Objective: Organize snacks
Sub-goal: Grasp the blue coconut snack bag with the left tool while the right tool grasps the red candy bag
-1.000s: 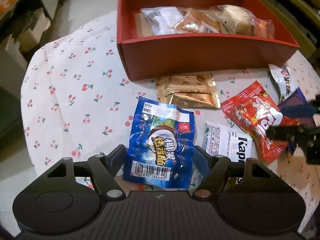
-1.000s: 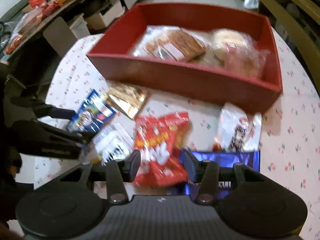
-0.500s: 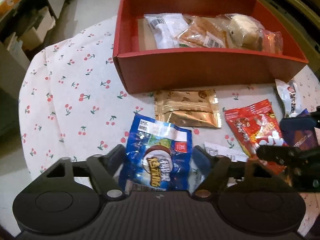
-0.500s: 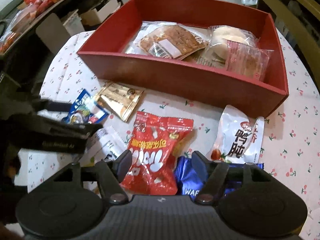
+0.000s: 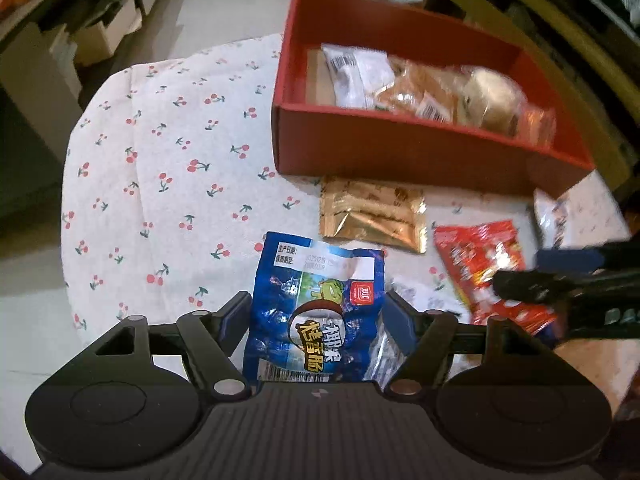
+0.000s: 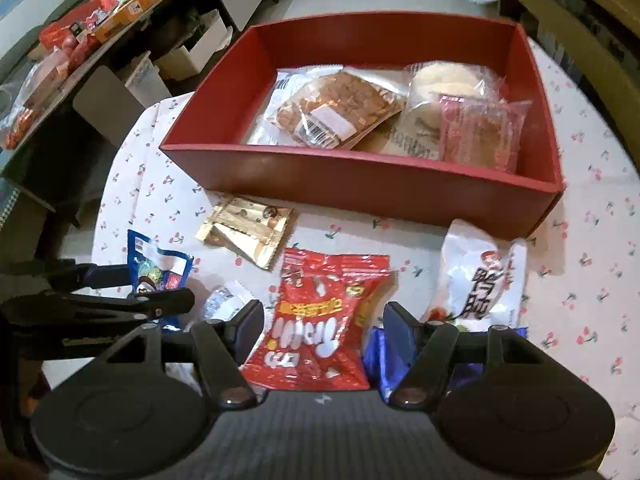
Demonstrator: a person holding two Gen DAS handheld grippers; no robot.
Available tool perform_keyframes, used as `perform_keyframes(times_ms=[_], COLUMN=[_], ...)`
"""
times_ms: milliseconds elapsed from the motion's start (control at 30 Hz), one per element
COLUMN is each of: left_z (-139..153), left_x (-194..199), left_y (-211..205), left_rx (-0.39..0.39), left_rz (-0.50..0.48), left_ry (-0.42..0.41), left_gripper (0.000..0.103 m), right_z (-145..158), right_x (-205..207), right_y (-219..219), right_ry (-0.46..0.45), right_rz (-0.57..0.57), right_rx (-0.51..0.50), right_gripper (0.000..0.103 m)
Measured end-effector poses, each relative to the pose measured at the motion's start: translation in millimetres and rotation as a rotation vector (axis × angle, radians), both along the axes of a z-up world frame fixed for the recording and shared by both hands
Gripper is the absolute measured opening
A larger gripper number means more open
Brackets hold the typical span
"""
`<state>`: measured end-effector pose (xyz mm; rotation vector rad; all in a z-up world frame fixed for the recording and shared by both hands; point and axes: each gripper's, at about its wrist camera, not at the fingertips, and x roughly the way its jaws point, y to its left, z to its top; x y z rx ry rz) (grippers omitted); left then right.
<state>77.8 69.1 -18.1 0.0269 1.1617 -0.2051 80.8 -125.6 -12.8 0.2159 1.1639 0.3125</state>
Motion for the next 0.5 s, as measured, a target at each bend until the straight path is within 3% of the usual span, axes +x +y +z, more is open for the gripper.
perform_keyframes(times_ms=[233, 500], left_z=[-4, -18], left_x=[5, 12], left_y=[1, 3], left_rx=[-0.028, -0.018], left_rz=[0.012, 0.038], left_ry=[0.028, 0.052], left_gripper=[0.076, 0.078], right_z=[-16, -22], right_x=[14, 23], right_y=[24, 40], right_ry=[0.048, -0.039], right_rz=[0.015, 0.071], right_rx=[-0.029, -0.178], right_gripper=[0.067, 0.068])
